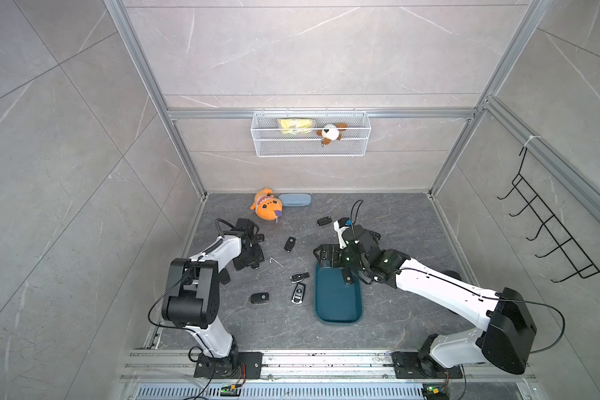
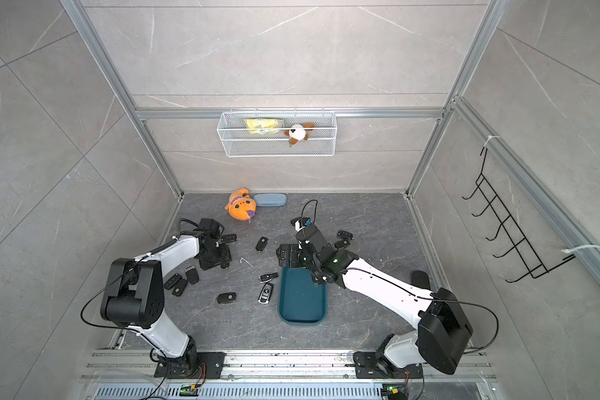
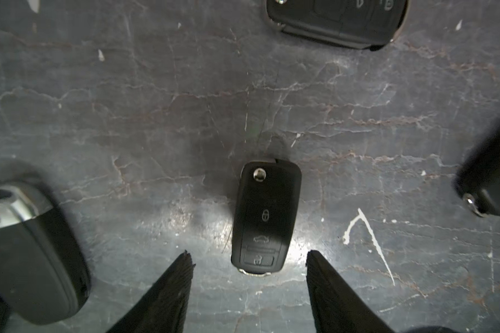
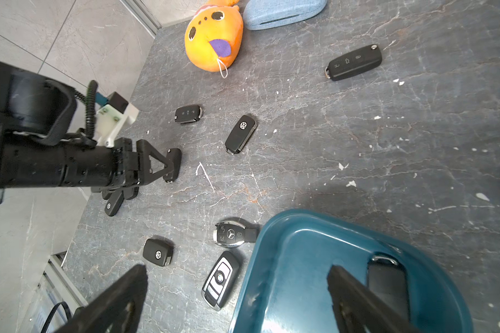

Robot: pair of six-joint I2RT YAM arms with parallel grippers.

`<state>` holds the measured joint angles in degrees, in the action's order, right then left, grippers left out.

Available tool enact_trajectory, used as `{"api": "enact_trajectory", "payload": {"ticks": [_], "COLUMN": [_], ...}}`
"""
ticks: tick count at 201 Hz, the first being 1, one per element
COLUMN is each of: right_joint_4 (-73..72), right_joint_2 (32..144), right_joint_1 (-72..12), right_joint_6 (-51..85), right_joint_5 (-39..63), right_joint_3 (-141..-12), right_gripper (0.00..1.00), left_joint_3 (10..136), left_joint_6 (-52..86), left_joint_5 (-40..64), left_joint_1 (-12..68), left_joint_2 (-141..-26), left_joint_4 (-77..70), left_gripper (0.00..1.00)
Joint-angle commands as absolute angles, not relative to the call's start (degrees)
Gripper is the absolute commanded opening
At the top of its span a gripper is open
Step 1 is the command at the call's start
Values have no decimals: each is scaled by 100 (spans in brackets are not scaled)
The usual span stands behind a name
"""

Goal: Place the car key into the storage box
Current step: Pick up the car key from the center of the board.

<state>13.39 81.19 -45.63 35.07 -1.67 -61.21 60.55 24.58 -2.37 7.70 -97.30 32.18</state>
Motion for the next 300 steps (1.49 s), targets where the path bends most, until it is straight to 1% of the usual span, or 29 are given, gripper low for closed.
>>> {"api": "enact_trajectory", "payload": {"ticks": [1, 33, 73, 89, 111, 119, 133, 147, 185, 214, 261, 300], "right_joint_4": [1415, 1534, 1583, 1605, 1718, 1751, 1777, 1793, 1853, 1872, 2064, 2318], "right_joint_2": [7960, 8024, 8110, 8153, 8191, 8174, 8124, 8061, 7924, 7765, 7363, 6853], "right_joint_1": [-4570, -4570, -4562, -4562, -4562, -4562, -4561, -4562, -4527, -4443, -4243, -3977], "right_joint_6": [3382, 3360, 3346, 3348, 3337, 3326, 3298, 3280, 3247, 3202, 3189, 3162], "right_joint_5": [-218, -246, -273, -251, -229, -228, -252, -296, -248, -131, 0, 26], "right_joint_3": [-6088, -6178, -6262, -6288, -6371, -6381, -6349, -6290, -6153, -6013, -5711, -5374], "right_gripper": [99, 99, 99, 99, 99, 99, 99, 99, 99, 99, 99, 99], "left_joint_3": [6247, 6328, 6302, 6302, 6293, 6284, 6284, 6284, 6227, 6181, 6402, 6858], "left_joint_6": [2230, 2229, 2218, 2190, 2198, 2206, 2215, 2242, 2568, 2952, 3781, 4391], "left_joint_5": [-105, -140, -120, -129, -85, -66, -10, 25, 71, 20, -340, -751], "left_joint_1": [721, 721, 721, 721, 720, 719, 729, 734, 863, 1251, 2387, 3442], "left_joint_2": [-9888, -10151, -10318, -10375, -10355, -10329, -10269, -10173, -9706, -9191, -8673, -8695], "left_joint_4": [3142, 3117, 3094, 3084, 3076, 3076, 3090, 3137, 3360, 3543, 3920, 4141], "left_gripper": [65, 63, 56, 51, 35, 32, 31, 27, 26, 26, 26, 26]}}
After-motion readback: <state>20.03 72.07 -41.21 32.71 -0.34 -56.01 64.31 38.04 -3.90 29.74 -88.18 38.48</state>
